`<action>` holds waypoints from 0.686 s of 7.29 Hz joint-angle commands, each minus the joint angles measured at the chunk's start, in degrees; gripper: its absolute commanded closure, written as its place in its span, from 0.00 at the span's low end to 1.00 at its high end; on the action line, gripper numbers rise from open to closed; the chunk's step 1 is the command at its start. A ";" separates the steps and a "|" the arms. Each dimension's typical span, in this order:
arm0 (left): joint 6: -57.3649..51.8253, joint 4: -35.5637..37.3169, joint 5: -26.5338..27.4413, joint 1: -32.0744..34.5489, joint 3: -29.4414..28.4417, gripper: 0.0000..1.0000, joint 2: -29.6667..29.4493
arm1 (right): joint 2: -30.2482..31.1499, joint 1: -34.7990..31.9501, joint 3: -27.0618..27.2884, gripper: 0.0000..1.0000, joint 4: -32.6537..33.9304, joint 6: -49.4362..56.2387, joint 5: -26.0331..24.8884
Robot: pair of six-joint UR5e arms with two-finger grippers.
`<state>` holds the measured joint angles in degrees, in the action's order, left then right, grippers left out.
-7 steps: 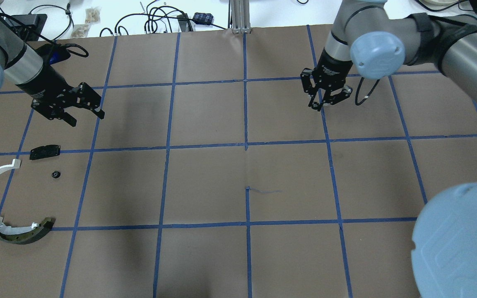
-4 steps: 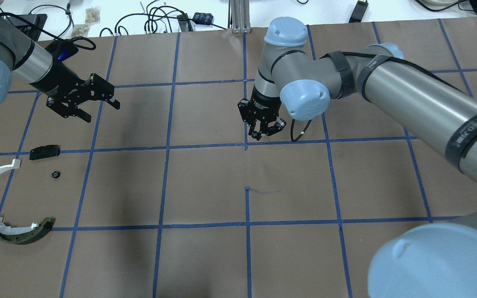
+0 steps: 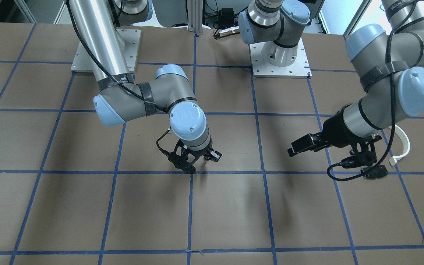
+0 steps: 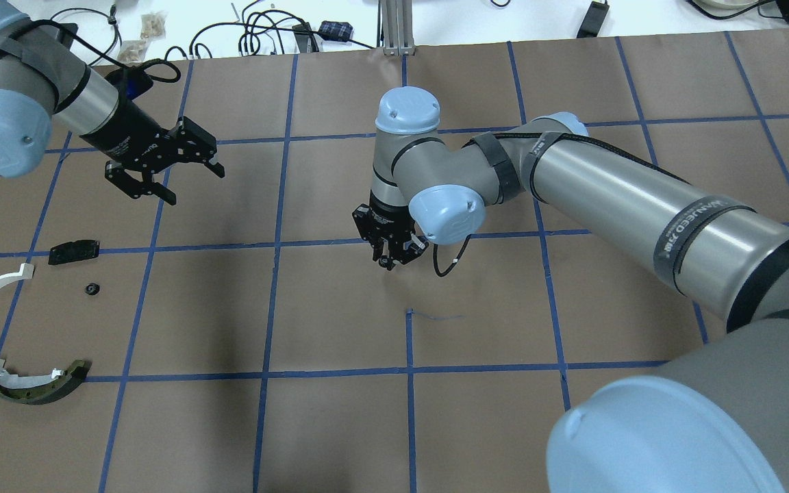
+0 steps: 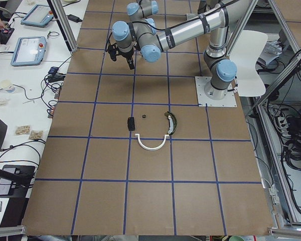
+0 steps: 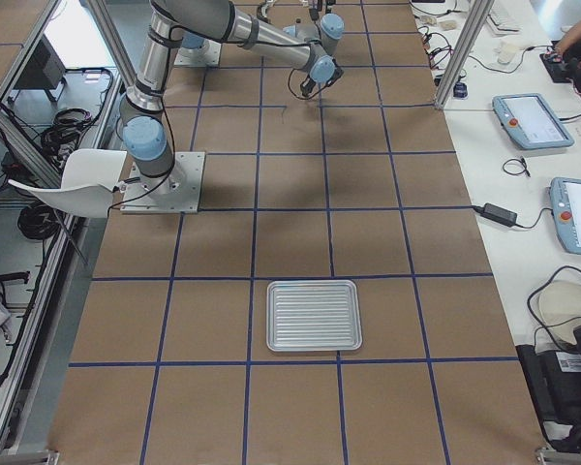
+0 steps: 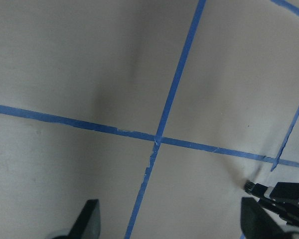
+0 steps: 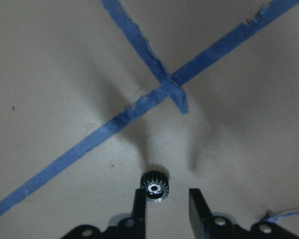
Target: Place bearing gear from tray to pile
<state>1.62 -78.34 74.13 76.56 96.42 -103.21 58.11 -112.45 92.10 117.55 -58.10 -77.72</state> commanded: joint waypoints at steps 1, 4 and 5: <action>0.31 1.08 7.05 2.26 0.35 0.00 0.46 | 2.17 2.83 -0.42 0.00 -0.21 2.36 -2.07; 13.50 4.74 9.70 19.18 1.23 0.00 -1.28 | 13.40 22.30 -0.16 0.00 -7.67 29.44 -6.39; 19.06 6.26 9.37 22.28 1.40 0.00 -2.60 | 16.48 26.80 -0.77 0.00 -11.42 40.06 -9.09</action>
<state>13.29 -74.40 83.09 93.46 97.53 -104.22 70.38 -92.38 91.73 109.88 -30.43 -84.49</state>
